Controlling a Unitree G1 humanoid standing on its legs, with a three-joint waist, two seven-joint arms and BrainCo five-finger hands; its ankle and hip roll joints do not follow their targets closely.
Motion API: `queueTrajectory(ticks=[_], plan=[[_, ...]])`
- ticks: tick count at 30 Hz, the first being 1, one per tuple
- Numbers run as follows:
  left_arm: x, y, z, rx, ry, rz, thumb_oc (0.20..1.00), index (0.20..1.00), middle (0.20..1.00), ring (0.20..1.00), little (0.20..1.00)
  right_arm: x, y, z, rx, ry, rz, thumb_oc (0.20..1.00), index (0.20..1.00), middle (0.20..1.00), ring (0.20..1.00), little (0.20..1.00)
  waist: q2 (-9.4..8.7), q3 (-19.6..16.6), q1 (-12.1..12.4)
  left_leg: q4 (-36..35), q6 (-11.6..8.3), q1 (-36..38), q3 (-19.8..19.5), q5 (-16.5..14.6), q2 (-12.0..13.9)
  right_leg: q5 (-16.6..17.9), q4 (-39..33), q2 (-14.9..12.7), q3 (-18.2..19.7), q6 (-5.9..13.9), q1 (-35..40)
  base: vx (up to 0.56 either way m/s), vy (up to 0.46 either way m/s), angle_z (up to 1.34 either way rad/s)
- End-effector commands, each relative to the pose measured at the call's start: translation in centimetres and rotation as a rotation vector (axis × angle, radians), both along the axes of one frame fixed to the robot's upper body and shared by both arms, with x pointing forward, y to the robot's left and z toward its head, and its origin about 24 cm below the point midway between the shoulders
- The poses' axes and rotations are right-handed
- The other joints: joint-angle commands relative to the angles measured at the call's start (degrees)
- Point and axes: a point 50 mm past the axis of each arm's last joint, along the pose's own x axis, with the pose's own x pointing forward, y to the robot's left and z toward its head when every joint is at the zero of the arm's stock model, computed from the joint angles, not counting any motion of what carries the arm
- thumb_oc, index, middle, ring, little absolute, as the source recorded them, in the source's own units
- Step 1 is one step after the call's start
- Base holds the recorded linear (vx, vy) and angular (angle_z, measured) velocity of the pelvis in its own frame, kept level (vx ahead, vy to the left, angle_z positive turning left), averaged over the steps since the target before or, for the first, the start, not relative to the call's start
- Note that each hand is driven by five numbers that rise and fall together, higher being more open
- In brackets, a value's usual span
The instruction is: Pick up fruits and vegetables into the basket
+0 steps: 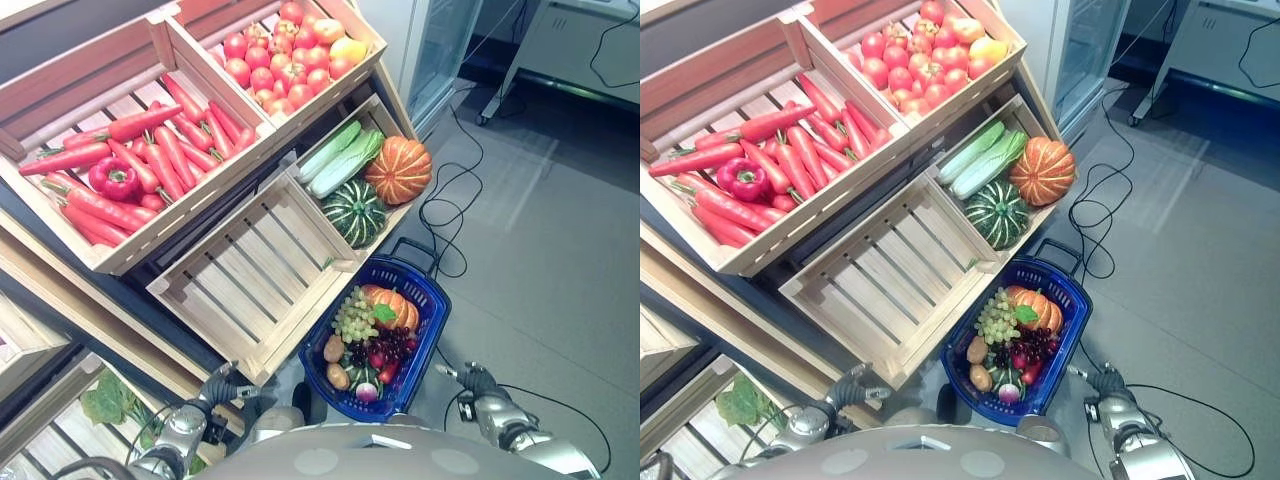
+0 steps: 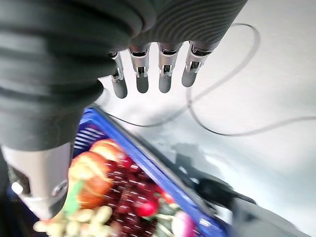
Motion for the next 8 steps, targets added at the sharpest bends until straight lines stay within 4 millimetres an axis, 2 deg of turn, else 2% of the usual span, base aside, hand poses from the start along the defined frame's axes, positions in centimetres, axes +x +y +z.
queueTrajectory(ticks=[1, 3, 8], plan=[[0.5, 1.3, 0.2, -0.002, 0.014, 0.075, 1.000, 1.000, 1.000, 1.000, 1.000, -1.6, 1.9, -1.1, 0.125, 0.080, -0.017, 1.000, 1.000, 1.000, 1.000, 1.000, -2.69, 0.4, -0.7, 1.2, -0.12, 1.2, 3.2, -3.3, -0.8, 4.9, -1.9, -4.5, 4.2, 5.22, 0.1, 0.02, 0.011, -0.08], [0.5, 1.1, 0.1, -0.017, 0.021, 0.078, 1.000, 1.000, 1.000, 1.000, 1.000, -2.6, 1.8, -1.2, 0.140, 0.114, -0.037, 1.000, 1.000, 1.000, 1.000, 1.000, -2.59, 0.4, -1.0, 1.0, -0.13, 1.4, 3.3, -3.4, -0.7, 4.8, -2.1, -4.4, 4.4, 5.20, 0.3, 0.01, 0.009, -0.13], [0.8, 0.9, 0.2, -0.042, 0.012, 0.100, 1.000, 1.000, 1.000, 1.000, 1.000, -2.9, 1.3, -1.1, 0.143, 0.135, -0.018, 1.000, 1.000, 1.000, 1.000, 1.000, -2.46, 0.7, -1.3, 0.9, -0.24, 1.7, 3.5, -3.7, -0.3, 4.8, -2.2, -4.5, 4.6, 5.29, 0.5, 0.00, 0.003, -0.10]])
